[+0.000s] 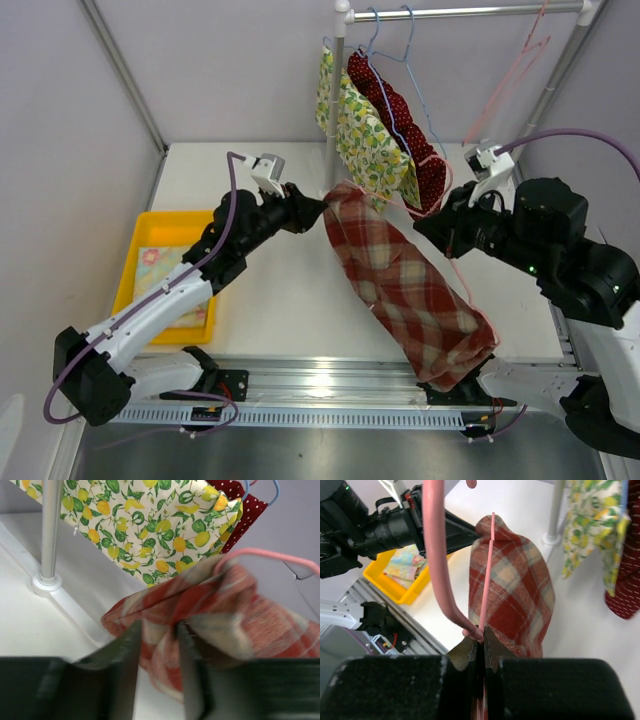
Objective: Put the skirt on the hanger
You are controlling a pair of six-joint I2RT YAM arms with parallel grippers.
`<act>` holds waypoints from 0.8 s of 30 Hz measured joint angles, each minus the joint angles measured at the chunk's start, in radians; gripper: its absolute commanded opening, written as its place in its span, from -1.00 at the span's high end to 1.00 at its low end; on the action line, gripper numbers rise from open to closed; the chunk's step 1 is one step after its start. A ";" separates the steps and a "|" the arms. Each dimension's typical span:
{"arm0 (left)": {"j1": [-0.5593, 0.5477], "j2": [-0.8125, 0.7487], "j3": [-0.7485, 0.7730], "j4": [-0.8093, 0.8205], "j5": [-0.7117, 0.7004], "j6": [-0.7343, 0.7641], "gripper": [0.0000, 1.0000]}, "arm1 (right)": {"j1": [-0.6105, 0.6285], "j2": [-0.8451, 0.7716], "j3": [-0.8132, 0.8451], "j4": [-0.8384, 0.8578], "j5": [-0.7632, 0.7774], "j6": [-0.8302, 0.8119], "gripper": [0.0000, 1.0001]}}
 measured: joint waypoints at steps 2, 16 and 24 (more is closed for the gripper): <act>0.002 0.006 0.004 -0.002 0.013 -0.003 0.03 | 0.000 0.004 0.050 -0.055 0.042 0.003 1.00; 0.003 0.086 0.174 -0.051 0.092 -0.006 -0.02 | -0.008 0.095 0.203 -0.359 0.334 0.096 1.00; 0.003 0.087 0.179 -0.089 0.115 -0.006 -0.02 | -0.092 0.152 0.203 -0.364 0.467 0.139 1.00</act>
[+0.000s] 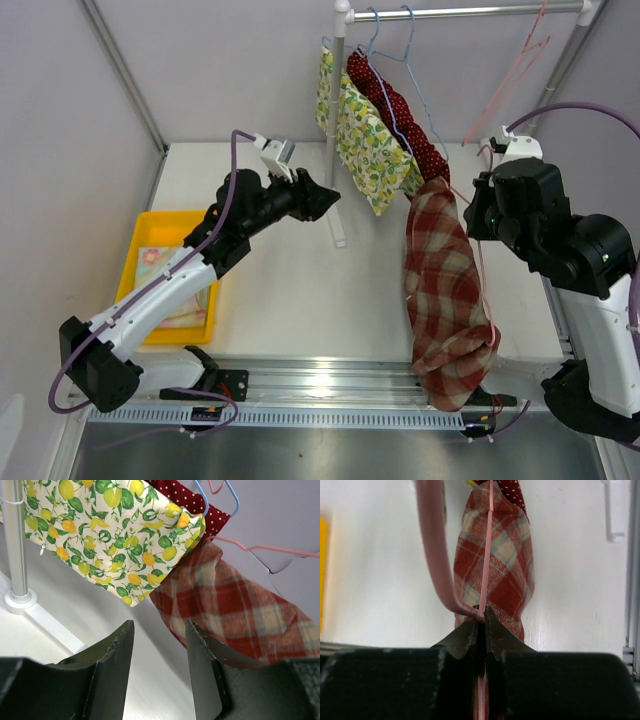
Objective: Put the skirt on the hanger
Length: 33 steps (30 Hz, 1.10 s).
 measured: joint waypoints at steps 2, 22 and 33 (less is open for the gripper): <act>0.000 0.000 0.001 -0.004 0.006 0.000 -0.02 | -0.023 0.008 0.000 0.000 0.022 0.001 1.00; 0.000 0.000 0.021 -0.059 0.035 0.001 -0.02 | -0.316 0.072 -0.050 0.018 0.130 -0.059 1.00; 0.000 -0.002 0.019 -0.070 0.039 0.002 -0.02 | -0.368 0.016 -0.280 0.340 -0.239 -0.238 1.00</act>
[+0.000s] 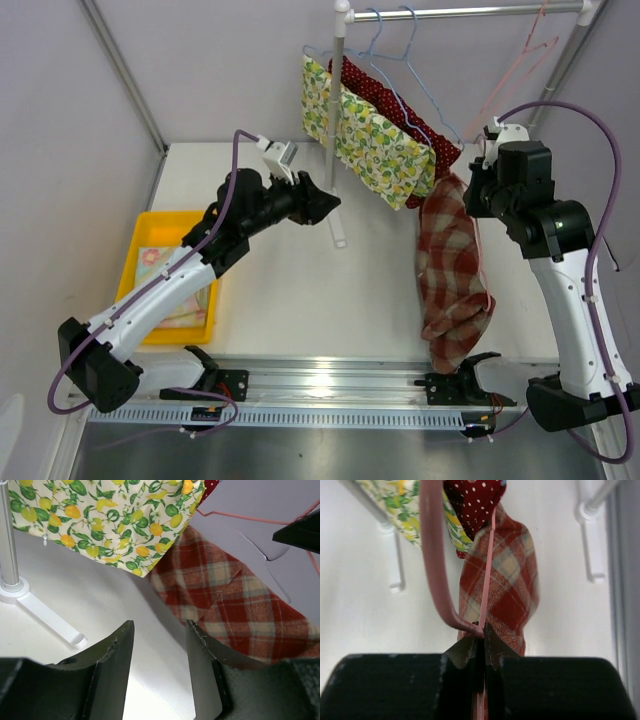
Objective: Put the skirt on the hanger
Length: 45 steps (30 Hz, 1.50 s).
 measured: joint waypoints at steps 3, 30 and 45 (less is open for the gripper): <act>0.000 -0.001 -0.005 0.000 0.000 0.000 -0.01 | 0.000 -0.024 -0.027 0.033 -0.089 -0.010 1.00; 0.000 -0.023 -0.022 -0.032 0.002 0.011 -0.01 | 0.069 0.175 0.291 -0.132 0.082 -0.015 1.00; 0.000 -0.022 -0.022 -0.060 0.006 0.027 -0.01 | 0.079 0.203 0.264 -0.104 0.201 -0.051 1.00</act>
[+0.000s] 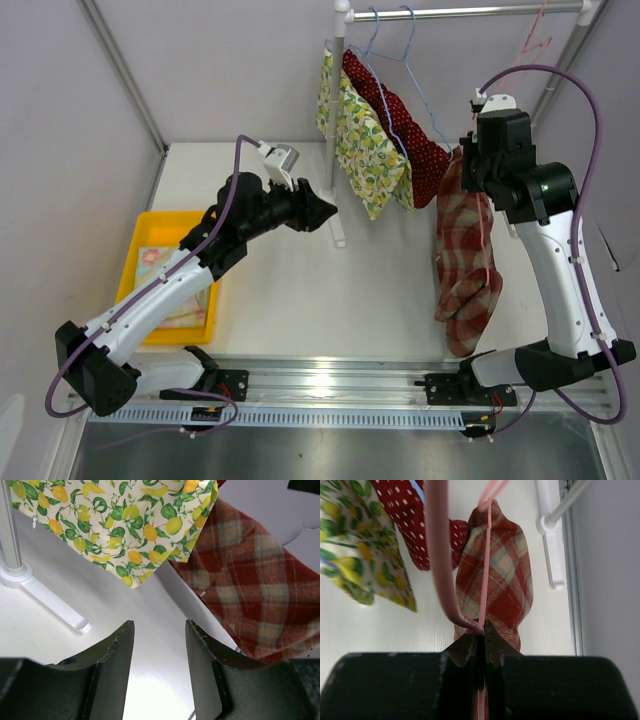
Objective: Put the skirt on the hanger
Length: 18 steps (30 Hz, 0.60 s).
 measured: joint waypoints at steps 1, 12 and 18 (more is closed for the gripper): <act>0.000 0.000 0.000 0.000 0.002 0.000 -0.01 | 0.002 0.000 -0.002 0.022 -0.002 -0.011 1.00; 0.000 0.000 0.000 -0.015 0.004 0.019 -0.02 | 0.064 0.040 0.030 0.153 -0.086 -0.089 1.00; 0.000 -0.001 0.000 -0.026 0.004 0.027 -0.02 | 0.119 0.034 0.045 0.146 -0.142 -0.077 1.00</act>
